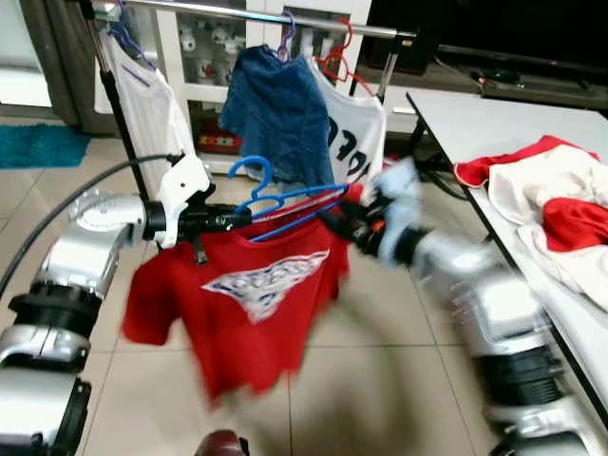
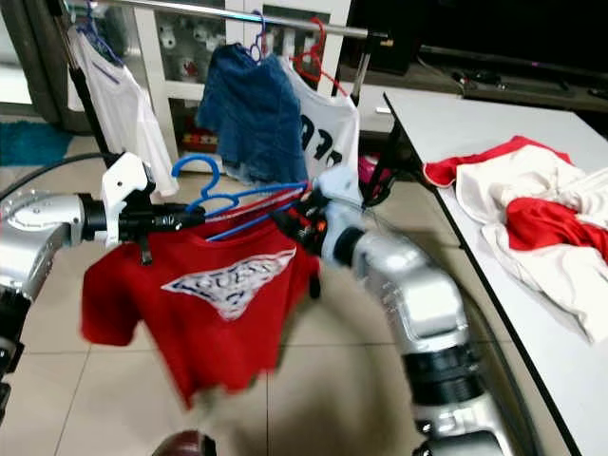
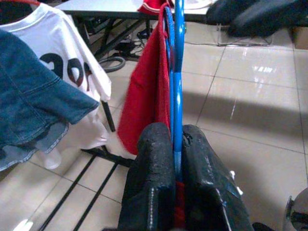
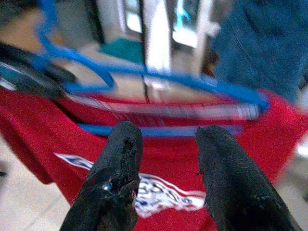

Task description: Hang hanger

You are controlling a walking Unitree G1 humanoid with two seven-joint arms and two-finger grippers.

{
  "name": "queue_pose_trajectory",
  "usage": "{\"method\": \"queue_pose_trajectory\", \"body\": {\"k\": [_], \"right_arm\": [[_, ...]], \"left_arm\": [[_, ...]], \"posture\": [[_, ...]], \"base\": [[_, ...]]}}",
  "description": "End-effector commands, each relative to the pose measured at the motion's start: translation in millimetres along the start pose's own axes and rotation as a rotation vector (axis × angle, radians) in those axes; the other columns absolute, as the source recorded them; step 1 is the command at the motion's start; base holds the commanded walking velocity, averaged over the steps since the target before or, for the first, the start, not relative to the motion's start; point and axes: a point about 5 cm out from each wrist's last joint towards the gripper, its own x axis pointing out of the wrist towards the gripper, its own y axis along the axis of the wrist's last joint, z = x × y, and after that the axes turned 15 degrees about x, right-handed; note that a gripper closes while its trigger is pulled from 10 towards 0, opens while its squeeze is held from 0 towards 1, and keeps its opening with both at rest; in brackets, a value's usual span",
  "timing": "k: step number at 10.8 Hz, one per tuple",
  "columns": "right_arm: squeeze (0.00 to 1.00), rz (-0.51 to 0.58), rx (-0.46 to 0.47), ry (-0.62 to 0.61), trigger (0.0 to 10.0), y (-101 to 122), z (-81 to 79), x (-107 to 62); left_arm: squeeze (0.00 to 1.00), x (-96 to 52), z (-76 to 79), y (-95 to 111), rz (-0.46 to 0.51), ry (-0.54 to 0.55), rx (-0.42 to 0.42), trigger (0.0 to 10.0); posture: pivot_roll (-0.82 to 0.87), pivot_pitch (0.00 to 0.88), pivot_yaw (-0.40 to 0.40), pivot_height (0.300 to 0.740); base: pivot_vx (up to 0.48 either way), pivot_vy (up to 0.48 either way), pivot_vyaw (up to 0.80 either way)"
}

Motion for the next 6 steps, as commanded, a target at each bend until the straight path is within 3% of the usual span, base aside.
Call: {"method": "queue_pose_trajectory", "body": {"k": [1,3,4,5,6], "right_arm": [[0.00,0.037,-0.011,-0.092,10.0,3.7,7.9,0.0],[0.00,0.096,0.033,-0.237,10.0,7.1,14.8,9.1],[1.00,0.127,0.049,-0.292,10.0,9.6,17.3,11.6],[1.00,0.145,0.058,-0.319,10.0,10.7,18.3,14.3],[0.00,0.172,0.049,-0.374,10.0,12.5,23.0,17.1]], "left_arm": [[0.00,-0.4,-3.8,11.8,0.044,0.013,0.027,0.0],[0.00,-1.0,0.2,13.4,0.055,0.007,0.024,0.0],[0.00,-1.9,2.3,13.7,0.055,0.008,0.022,0.0],[0.00,-3.3,4.8,14.2,0.057,-0.001,0.015,0.0],[0.00,-5.6,7.7,15.5,0.062,-0.019,0.008,0.0]], "posture": [[-0.01,0.000,-0.087,0.740],[0.00,0.000,-0.081,0.740],[0.00,0.000,-0.088,0.740],[0.01,0.000,-0.095,0.740],[0.01,0.000,-0.099,0.740]], "base": [[0.000,0.000,0.00],[0.000,0.000,0.00],[0.000,0.000,0.00],[0.000,0.000,0.00],[0.000,0.000,0.00]]}}
